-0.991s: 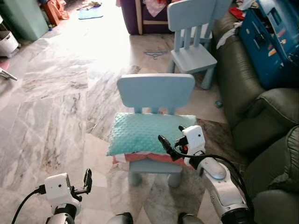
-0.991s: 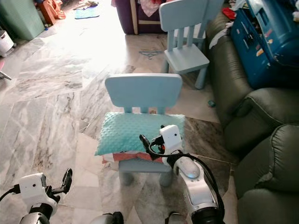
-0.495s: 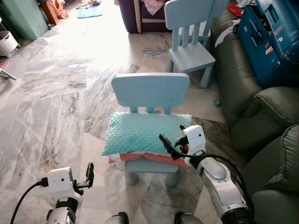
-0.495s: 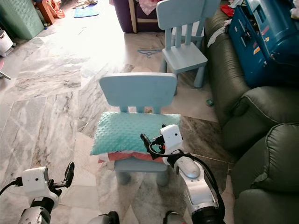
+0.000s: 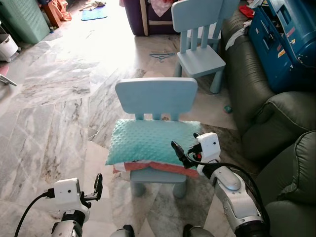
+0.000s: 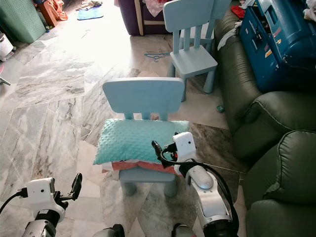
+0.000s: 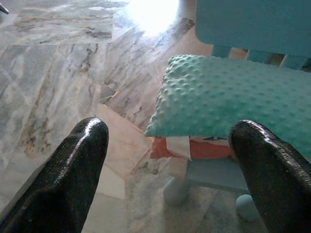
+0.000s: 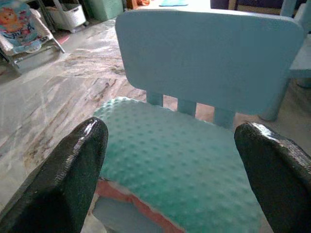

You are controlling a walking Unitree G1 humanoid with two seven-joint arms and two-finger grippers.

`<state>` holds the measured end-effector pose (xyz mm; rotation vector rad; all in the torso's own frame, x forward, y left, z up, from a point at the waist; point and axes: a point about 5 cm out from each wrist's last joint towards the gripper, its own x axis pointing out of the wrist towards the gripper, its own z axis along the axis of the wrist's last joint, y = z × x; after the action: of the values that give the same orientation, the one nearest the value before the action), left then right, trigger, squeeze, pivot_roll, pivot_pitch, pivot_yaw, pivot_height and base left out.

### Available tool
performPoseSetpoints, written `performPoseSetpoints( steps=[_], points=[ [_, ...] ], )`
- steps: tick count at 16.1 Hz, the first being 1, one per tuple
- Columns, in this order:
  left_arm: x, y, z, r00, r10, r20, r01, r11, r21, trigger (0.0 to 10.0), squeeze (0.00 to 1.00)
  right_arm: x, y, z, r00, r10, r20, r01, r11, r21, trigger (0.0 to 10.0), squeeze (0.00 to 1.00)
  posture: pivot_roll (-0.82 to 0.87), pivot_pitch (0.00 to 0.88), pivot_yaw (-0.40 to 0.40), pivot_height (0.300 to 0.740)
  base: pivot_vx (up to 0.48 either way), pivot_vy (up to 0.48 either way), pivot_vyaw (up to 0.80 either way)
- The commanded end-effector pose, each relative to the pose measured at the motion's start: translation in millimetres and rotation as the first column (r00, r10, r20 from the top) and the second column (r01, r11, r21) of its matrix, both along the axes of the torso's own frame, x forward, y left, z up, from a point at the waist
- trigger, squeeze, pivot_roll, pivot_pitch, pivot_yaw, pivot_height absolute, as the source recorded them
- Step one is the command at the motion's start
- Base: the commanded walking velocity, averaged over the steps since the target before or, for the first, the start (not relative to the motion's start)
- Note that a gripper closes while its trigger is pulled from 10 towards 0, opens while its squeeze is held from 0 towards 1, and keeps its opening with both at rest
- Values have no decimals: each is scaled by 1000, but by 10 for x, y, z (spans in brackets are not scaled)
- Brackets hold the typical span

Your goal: Move the pillow to the sofa

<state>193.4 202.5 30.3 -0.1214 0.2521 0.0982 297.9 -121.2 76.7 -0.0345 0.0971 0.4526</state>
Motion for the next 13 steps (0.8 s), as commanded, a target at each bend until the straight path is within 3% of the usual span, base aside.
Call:
performPoseSetpoints(
  steps=[1,9,13],
  points=[
    [-69,27,-64,999,-1,-36,2,1000,9,10000,0,-40,-3,-56,1000,0,-29,0,1000,9,10000,0,-95,188,79,740,0,0,0],
    [-77,13,-64,999,-6,-38,7,1000,16,10000,0,-73,-16,-81,999,7,-44,-7,1000,7,10000,0,-94,193,76,740,0,0,0],
    [-94,33,-78,999,4,-42,-2,1000,26,10000,0,-206,-170,-170,997,-12,-74,11,1000,-25,10000,0,-99,197,72,740,0,0,0]
  ],
)
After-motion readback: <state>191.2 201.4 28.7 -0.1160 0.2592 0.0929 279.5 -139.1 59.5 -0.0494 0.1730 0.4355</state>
